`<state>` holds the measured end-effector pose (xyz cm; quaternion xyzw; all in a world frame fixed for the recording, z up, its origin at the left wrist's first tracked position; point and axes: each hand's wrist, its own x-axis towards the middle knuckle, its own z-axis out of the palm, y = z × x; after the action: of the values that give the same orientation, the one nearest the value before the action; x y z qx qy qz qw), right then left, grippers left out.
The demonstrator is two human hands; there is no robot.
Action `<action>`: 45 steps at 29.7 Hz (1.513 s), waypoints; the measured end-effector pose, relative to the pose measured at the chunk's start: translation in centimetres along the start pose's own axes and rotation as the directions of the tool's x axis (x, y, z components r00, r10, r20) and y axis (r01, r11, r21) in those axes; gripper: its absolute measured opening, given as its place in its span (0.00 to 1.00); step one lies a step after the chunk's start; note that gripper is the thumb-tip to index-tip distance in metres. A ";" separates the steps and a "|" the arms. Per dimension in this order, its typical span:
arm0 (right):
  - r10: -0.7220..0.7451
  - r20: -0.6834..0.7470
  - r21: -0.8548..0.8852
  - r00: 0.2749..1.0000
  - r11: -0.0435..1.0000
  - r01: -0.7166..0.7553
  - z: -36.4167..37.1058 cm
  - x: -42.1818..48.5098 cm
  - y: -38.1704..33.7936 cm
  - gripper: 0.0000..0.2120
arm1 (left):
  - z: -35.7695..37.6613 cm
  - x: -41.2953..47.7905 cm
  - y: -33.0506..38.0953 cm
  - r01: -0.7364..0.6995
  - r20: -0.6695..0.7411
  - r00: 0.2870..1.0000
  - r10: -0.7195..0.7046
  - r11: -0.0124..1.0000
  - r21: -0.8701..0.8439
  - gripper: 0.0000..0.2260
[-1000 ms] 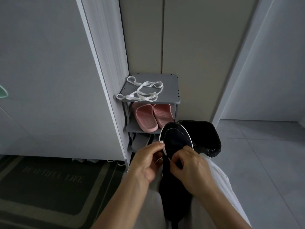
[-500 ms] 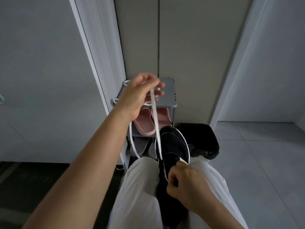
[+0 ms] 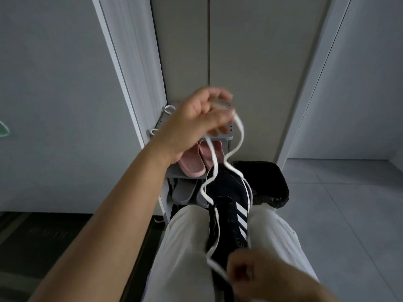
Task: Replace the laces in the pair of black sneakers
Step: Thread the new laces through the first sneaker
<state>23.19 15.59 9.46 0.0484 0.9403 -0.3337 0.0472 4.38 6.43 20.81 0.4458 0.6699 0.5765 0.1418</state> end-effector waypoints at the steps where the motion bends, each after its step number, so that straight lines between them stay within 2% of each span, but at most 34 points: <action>1: 0.015 0.066 0.087 0.998 0.996 -0.020 -0.4 0.4 0.7 0.07 | -0.1 -0.6 -1.7 0.052 -0.070 0.997 -0.035 0.966 0.254 0.16; 2: -0.011 0.119 0.228 0.993 0.973 -0.017 -1.1 0.8 1.2 0.06 | -0.1 -1.7 -3.5 0.054 -0.115 0.993 0.006 0.857 0.513 0.18; 3: -0.030 0.101 0.366 0.994 0.931 -0.009 -1.8 1.1 1.9 0.04 | 0.3 -2.9 -5.1 0.013 -0.102 0.992 0.069 0.764 0.645 0.21; 4: -0.033 0.049 0.475 0.998 0.880 0.006 -2.4 1.6 2.4 0.03 | 0.8 -4.3 -6.3 -0.062 -0.038 0.993 0.112 0.766 0.640 0.23; 5: -0.063 0.002 0.542 0.998 0.839 0.052 -2.9 1.9 2.7 0.03 | 1.7 -5.9 -6.8 -0.102 0.048 0.995 0.090 0.850 0.518 0.22; 6: -0.095 -0.038 0.611 0.995 0.785 0.098 -3.3 2.3 2.9 0.03 | 2.9 -7.5 -7.1 -0.073 0.155 0.988 0.019 0.933 0.351 0.19; 7: -0.132 -0.056 0.663 0.990 0.737 0.136 -3.7 2.7 2.8 0.04 | 4.0 -8.8 -7.2 0.013 0.249 0.966 -0.070 0.974 0.226 0.17; 8: -0.152 -0.060 0.688 0.986 0.710 0.152 -4.0 3.1 2.7 0.04 | 5.0 -9.7 -7.3 0.082 0.266 0.955 -0.130 0.980 0.182 0.13; 10: -0.158 -0.042 0.684 0.987 0.715 0.143 -4.6 3.9 2.4 0.04 | 5.8 -10.3 -7.6 0.155 0.117 0.979 -0.169 0.980 0.122 0.07; 12: -0.088 -0.080 0.674 0.993 0.729 0.118 -4.9 4.8 2.7 0.06 | 5.0 -10.2 -7.6 0.244 -0.062 0.965 -0.255 0.959 -0.141 0.08; 14: 0.081 -0.224 0.662 0.971 0.744 0.091 -4.6 6.0 3.5 0.04 | 3.0 -10.3 -7.7 0.266 -0.193 0.908 -0.371 0.870 -0.416 0.11; 16: 0.299 -0.388 0.702 0.872 0.709 0.070 -4.2 6.8 4.9 0.06 | 1.1 -11.2 -8.4 0.297 -0.273 0.818 -0.506 0.779 -0.552 0.12; 17: 0.390 -0.442 0.730 0.808 0.680 0.071 -4.0 7.2 5.6 0.06 | 0.5 -11.8 -8.8 0.321 -0.266 0.772 -0.577 0.715 -0.621 0.12; 20: 0.533 -0.507 0.782 0.678 0.614 0.103 -2.9 7.8 6.9 0.07 | 1.3 -14.0 -9.3 0.383 -0.071 0.683 -0.727 0.438 -0.813 0.10; 22: 0.550 -0.530 0.783 0.645 0.610 0.124 -1.4 8.4 6.8 0.08 | 3.1 -15.2 -9.1 0.434 0.087 0.655 -0.750 0.280 -0.856 0.10; 23: 0.533 -0.537 0.774 0.654 0.620 0.130 -0.5 8.7 6.5 0.07 | 4.0 -15.7 -9.2 0.478 0.123 0.642 -0.756 0.271 -0.835 0.11; 24: 0.505 -0.538 0.761 0.675 0.636 0.131 0.2 8.9 6.1 0.06 | 4.6 -16.0 -9.3 0.528 0.113 0.635 -0.764 0.324 -0.785 0.11; 26: 0.440 -0.541 0.725 0.717 0.675 0.134 1.1 9.2 5.3 0.05 | 5.3 -15.9 -9.9 0.586 -0.061 0.666 -0.743 0.572 -0.574 0.14; 27: 0.405 -0.550 0.699 0.730 0.701 0.138 1.2 9.3 5.1 0.06 | 5.4 -15.6 -10.4 0.572 -0.190 0.714 -0.674 0.718 -0.397 0.16; 28: 0.371 -0.559 0.672 0.741 0.727 0.143 1.1 9.4 5.0 0.07 | 5.5 -15.1 -10.8 0.543 -0.281 0.770 -0.573 0.819 -0.185 0.18; 29: 0.341 -0.566 0.648 0.751 0.746 0.150 0.9 9.5 5.0 0.08 | 5.7 -14.4 -11.0 0.511 -0.325 0.816 -0.479 0.859 0.016 0.17; 31: 0.305 -0.569 0.626 0.764 0.763 0.162 0.4 9.7 5.1 0.09 | 6.4 -12.8 -10.9 0.473 -0.330 0.866 -0.377 0.831 0.293 0.13; 35: 0.253 -0.555 0.597 0.792 0.785 0.168 -0.5 9.8 5.0 0.11 | 7.0 -11.8 -10.9 0.350 -0.221 0.936 -0.274 0.786 0.509 0.15; 37: 0.224 -0.567 0.551 0.793 0.819 0.162 -1.0 9.9 4.9 0.10 | 6.3 -12.3 -9.8 0.269 -0.079 0.963 -0.259 0.881 0.389 0.16; 39: 0.199 -0.586 0.505 0.786 0.848 0.161 -1.3 9.9 4.8 0.10 | 5.4 -13.4 -7.7 0.206 0.147 0.963 -0.224 0.970 0.129 0.14; 41: 0.193 -0.611 0.473 0.767 0.866 0.159 -1.5 9.8 4.7 0.10 | 3.8 -15.2 -6.6 0.220 0.366 0.914 -0.173 0.971 -0.090 0.11; 42: 0.198 -0.630 0.457 0.751 0.876 0.153 -1.7 9.8 4.7 0.10 | 2.6 -16.1 -6.4 0.257 0.404 0.900 -0.163 0.948 -0.190 0.10; 43: 0.210 -0.648 0.454 0.732 0.878 0.151 -1.9 9.7 4.8 0.10 | 1.3 -16.9 -6.6 0.308 0.338 0.918 -0.209 0.912 -0.270 0.09; 44: 0.227 -0.656 0.476 0.720 0.865 0.160 -2.2 9.6 4.9 0.10 | -0.1 -17.5 -7.5 0.381 0.206 0.922 -0.328 0.861 -0.336 0.11; 45: 0.245 -0.652 0.516 0.718 0.837 0.183 -2.6 9.5 4.8 0.09 | -1.6 -18.0 -9.0 0.427 0.020 0.897 -0.442 0.855 -0.294 0.13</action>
<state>14.23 21.50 7.31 0.1981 0.7509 -0.5432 -0.3191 9.52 -7.74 7.36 0.2434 0.6642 0.6322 0.3161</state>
